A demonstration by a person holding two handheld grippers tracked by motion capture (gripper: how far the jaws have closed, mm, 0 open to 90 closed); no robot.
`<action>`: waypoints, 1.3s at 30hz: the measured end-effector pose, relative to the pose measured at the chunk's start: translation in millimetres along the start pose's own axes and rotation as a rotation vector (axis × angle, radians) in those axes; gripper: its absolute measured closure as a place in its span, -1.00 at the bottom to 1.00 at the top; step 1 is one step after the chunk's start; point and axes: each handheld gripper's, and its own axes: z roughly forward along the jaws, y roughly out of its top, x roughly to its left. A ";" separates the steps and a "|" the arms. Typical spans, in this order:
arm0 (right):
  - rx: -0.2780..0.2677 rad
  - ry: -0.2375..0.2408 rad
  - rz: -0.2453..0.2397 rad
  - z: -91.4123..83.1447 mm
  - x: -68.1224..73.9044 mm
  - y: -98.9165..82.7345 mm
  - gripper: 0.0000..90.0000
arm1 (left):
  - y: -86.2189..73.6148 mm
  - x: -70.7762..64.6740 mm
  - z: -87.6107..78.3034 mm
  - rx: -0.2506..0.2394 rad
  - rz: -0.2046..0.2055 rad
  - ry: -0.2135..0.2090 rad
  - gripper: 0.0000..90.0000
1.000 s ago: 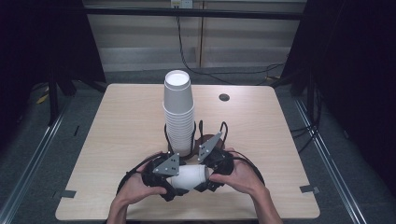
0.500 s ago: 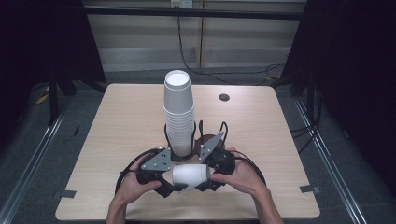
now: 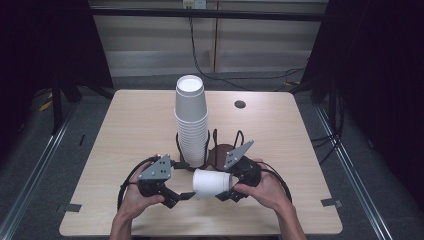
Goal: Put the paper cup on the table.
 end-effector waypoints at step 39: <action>-0.316 0.010 0.061 9.4 0.5 -24.0 -0.47 | -25.9 -7.5 -10.5 -0.176 -0.102 0.070 -0.66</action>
